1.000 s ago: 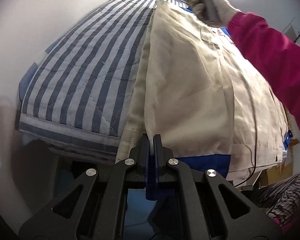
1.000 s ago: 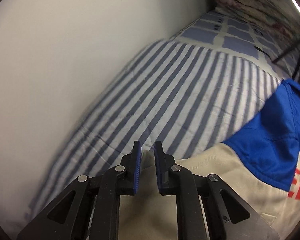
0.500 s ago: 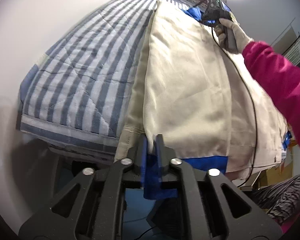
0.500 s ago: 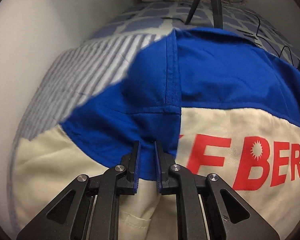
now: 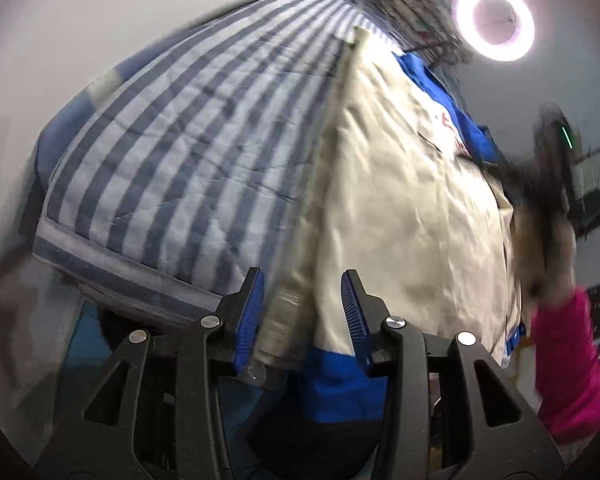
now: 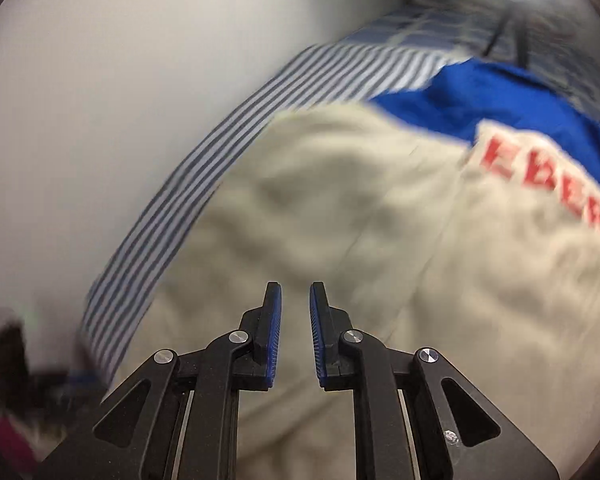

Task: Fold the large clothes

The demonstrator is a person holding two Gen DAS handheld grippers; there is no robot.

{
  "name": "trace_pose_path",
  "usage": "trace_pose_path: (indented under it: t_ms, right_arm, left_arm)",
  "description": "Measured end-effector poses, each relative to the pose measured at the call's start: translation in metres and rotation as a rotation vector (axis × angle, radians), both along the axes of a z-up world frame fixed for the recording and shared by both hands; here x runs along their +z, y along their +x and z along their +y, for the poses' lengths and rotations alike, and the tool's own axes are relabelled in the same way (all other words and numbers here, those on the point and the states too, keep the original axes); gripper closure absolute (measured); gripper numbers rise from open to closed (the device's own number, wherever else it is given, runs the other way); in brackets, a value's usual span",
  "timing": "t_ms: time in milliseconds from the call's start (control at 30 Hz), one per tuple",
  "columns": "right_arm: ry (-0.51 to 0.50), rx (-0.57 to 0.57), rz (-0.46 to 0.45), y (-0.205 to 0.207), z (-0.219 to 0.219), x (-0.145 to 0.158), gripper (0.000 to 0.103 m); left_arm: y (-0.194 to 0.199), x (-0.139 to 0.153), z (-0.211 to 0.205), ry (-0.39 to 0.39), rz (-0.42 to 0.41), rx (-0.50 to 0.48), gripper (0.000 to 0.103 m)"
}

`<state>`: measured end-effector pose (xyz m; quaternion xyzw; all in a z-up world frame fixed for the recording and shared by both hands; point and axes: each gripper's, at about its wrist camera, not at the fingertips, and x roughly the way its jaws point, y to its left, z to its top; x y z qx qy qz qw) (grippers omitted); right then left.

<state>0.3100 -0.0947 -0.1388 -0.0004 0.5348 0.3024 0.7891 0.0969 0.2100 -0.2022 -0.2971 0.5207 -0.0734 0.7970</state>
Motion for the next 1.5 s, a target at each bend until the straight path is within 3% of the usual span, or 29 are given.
trace_pose_path:
  t_ms: [133,300,433,567,633,767,967,1133,1200,1400,1500]
  right_arm:
    - [0.0,0.132,0.061,-0.085,0.026,-0.02,0.09]
    - [0.001,0.208,0.072,-0.147,0.058,-0.041,0.09]
    - [-0.038,0.155,0.074,-0.146,0.069,-0.058,0.09]
    - [-0.059,0.139,0.079,-0.148,0.071,-0.052,0.09]
    - [-0.035,0.127,0.067,-0.153,0.069,-0.041,0.09]
    - [0.005,0.148,0.091,-0.165,0.067,-0.036,0.09]
    - [-0.051,0.182,0.07,-0.188,0.079,-0.054,0.084]
    - [0.006,0.157,0.127,-0.184,0.076,-0.056,0.083]
    - [0.026,0.153,0.148,-0.18,0.074,-0.059,0.078]
    - [0.097,0.135,0.231,-0.165,0.06,-0.052,0.065]
    - [0.121,0.084,0.219,-0.138,0.053,-0.037,0.059]
  left_arm:
    - [0.002,-0.016,0.002,-0.072,0.049,0.006,0.058]
    - [-0.001,-0.018,-0.004,-0.049,0.046,0.004,0.058]
    - [0.001,-0.018,-0.011,-0.038,0.04,-0.01,0.058]
    - [0.003,-0.013,-0.018,-0.021,0.02,-0.014,0.058]
    - [0.002,-0.012,-0.019,-0.002,0.015,-0.005,0.05]
    - [0.003,-0.017,-0.018,-0.013,0.018,-0.006,0.046]
    - [-0.001,-0.017,-0.027,0.035,0.002,-0.056,0.046]
    - [-0.003,-0.013,-0.035,0.101,-0.014,-0.071,0.08]
    - [-0.006,-0.008,-0.037,0.104,-0.035,-0.074,0.086]
    - [-0.015,0.014,-0.055,0.214,-0.122,-0.108,0.087]
    - [-0.016,0.023,-0.06,0.225,-0.152,-0.113,0.087]
